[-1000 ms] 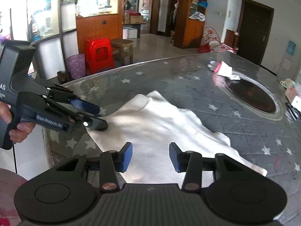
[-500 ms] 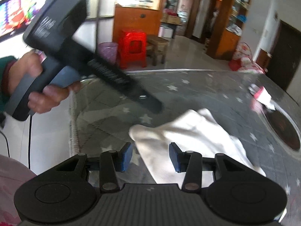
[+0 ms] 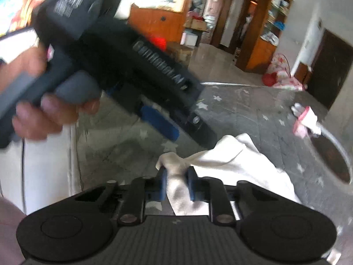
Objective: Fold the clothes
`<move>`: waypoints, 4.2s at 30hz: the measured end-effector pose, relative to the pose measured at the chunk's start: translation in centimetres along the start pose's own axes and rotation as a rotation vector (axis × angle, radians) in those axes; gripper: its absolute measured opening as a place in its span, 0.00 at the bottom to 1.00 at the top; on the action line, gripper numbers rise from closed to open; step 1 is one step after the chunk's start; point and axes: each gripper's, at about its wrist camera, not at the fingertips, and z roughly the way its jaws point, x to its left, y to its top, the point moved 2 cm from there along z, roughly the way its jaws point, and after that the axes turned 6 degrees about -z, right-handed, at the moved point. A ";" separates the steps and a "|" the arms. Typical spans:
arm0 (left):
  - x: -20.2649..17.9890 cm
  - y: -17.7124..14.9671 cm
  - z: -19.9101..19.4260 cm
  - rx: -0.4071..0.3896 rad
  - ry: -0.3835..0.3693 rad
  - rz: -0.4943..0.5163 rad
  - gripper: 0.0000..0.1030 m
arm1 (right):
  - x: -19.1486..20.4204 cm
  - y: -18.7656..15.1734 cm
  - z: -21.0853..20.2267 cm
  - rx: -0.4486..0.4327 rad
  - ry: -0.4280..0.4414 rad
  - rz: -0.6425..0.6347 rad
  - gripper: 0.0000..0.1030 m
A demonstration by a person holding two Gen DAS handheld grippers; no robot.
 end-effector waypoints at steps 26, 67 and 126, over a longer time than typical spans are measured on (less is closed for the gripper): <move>0.1 0.0 5.8 0.096 -0.065 -0.246 0.22 | -4.2 -2.8 -5.1 -0.116 0.035 0.228 0.43; -6.1 -1.6 4.8 0.000 0.066 0.236 0.16 | -15.6 -16.2 -10.3 -0.119 -0.324 0.835 0.10; -24.7 -1.7 18.9 0.052 0.088 0.566 0.15 | -26.0 -19.6 -19.1 -0.058 -0.684 0.795 0.09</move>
